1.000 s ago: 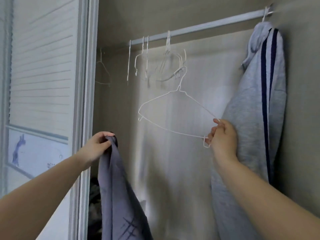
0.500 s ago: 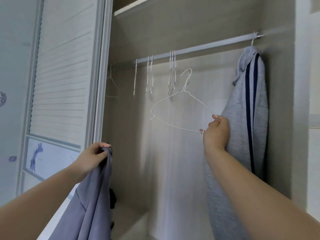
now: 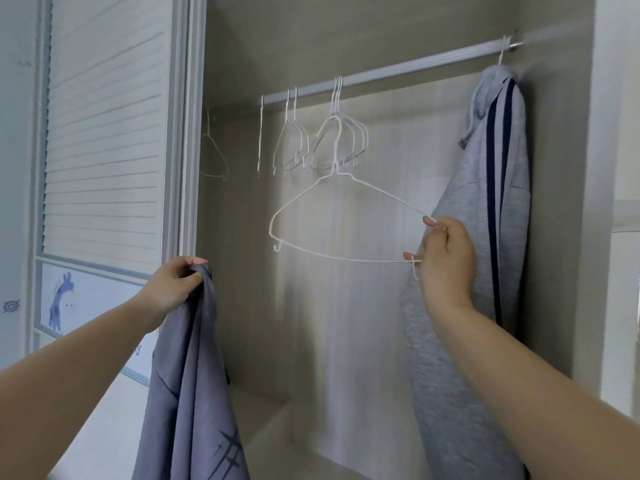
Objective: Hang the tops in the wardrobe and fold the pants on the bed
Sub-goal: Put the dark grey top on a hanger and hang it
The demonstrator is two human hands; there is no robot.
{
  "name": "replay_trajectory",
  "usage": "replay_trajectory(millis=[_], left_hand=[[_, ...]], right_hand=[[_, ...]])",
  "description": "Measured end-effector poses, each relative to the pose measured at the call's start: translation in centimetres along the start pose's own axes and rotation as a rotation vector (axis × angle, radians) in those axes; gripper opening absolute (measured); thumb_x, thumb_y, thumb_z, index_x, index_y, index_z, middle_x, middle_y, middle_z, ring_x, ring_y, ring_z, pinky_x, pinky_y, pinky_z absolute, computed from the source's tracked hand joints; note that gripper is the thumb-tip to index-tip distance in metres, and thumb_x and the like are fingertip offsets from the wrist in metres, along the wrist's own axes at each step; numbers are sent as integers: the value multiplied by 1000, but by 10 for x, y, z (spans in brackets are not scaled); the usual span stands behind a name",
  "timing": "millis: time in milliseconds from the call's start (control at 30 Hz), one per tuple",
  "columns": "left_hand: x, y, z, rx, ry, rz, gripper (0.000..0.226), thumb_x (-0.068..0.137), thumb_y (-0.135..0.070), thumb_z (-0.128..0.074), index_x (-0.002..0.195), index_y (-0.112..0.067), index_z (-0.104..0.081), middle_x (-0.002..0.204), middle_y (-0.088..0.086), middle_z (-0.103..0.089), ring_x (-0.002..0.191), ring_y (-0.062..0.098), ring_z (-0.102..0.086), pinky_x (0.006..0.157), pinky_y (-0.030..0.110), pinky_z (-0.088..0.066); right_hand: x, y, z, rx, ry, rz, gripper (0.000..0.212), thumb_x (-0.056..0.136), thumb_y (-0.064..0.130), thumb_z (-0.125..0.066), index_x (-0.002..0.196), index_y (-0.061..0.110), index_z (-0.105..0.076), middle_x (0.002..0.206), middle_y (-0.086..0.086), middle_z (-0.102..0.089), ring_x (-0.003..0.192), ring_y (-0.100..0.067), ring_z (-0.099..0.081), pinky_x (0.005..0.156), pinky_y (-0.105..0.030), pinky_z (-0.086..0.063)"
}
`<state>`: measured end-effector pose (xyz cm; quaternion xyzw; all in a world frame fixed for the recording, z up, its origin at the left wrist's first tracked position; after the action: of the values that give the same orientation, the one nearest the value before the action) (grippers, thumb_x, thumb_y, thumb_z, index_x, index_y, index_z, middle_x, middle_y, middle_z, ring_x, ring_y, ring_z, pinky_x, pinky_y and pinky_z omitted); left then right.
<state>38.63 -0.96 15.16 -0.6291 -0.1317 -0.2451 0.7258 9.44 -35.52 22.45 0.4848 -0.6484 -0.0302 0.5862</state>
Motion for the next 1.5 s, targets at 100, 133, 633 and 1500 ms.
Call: replay_trajectory(millis=[100, 133, 633, 1500], left_hand=[[1, 3, -5, -19, -11, 19, 32, 94, -6, -51, 125, -13, -53, 119, 16, -62, 109, 31, -59, 105, 48, -42], [0, 2, -6, -26, -17, 22, 36, 94, -7, -52, 129, -13, -51, 119, 15, -62, 109, 30, -59, 104, 48, -42], [-28, -44, -30, -7, 137, -181, 26, 97, -7, -50, 104, -27, -65, 104, -4, -67, 94, 3, -61, 86, 17, -45], [-51, -98, -46, -114, 87, -334, 17, 98, -22, -53, 99, -26, -69, 82, -15, -65, 77, -4, -56, 75, 9, -44]], right_hand=[[-9, 3, -1, 29, 66, 3, 33, 98, 9, -37, 84, 29, -58, 67, 4, -39, 55, -6, -46, 57, -21, -56], [-13, 3, -2, 37, 90, -2, 32, 98, 8, -37, 85, 28, -59, 67, 5, -39, 49, -1, -48, 57, -24, -57], [-21, -30, -12, 140, 189, -109, 22, 97, 23, -53, 79, 22, -65, 47, 15, -40, 43, -2, -39, 43, -19, -49], [-252, -89, -152, 16, 1222, -558, 18, 92, 21, -60, 96, 36, -50, 86, 7, -61, 65, -4, -68, 65, -24, -57]])
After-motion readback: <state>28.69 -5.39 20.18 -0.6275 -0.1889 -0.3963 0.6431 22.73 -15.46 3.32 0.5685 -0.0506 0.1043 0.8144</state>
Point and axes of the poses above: each hand's wrist, its own x-axis towards the middle knuckle, its own z-axis out of the back of the hand, y = z × x, the point moved 10 cm from there along x, towards the middle knuckle
